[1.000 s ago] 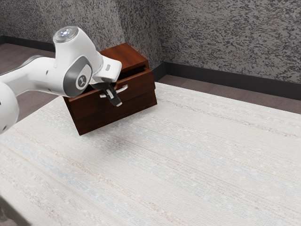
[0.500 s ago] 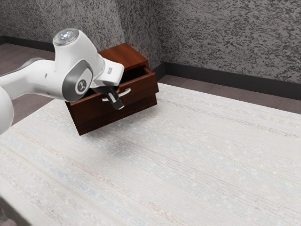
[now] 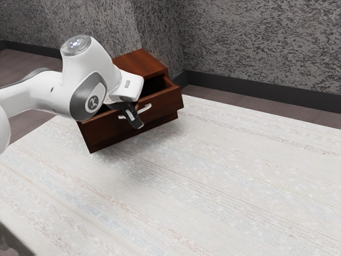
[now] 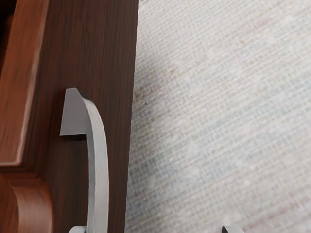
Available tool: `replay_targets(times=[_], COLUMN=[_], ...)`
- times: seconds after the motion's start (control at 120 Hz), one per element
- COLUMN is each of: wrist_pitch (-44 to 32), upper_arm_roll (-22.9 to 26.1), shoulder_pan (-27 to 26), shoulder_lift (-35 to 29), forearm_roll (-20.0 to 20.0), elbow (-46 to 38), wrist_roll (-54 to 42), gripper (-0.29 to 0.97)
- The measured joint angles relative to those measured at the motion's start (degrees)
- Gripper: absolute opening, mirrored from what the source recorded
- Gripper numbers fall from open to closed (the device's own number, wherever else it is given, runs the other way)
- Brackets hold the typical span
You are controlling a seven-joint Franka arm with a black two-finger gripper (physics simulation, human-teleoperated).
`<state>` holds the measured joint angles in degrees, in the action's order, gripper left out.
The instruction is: Pull the drawer handle with one arm to open the drawer
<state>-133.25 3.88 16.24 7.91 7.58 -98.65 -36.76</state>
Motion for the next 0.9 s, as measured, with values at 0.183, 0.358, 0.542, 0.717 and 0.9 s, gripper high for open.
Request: replay_targets(times=[0.183,0.358,0.542,0.717,0.9], wrist_pitch=[-0.42,-1.39,-2.47,-2.86,-3.86], upper_arm_roll=[0.03,0.00,0.03,0.06,0.00], shoulder_pan=[-0.62,-1.41,-2.08,-2.23,-3.25], shoulder_lift=[-1.23,-1.98,-3.60,-4.29,-5.72], forearm_roll=[0.14,0.09,-0.20,-0.41,-1.15], elbow=[-1.67,-3.63,-5.83,-6.48,-8.68], wrist_roll=[0.98,2.10,3.00,4.03,5.28], gripper=[0.33,0.44,0.46,0.37,0.37])
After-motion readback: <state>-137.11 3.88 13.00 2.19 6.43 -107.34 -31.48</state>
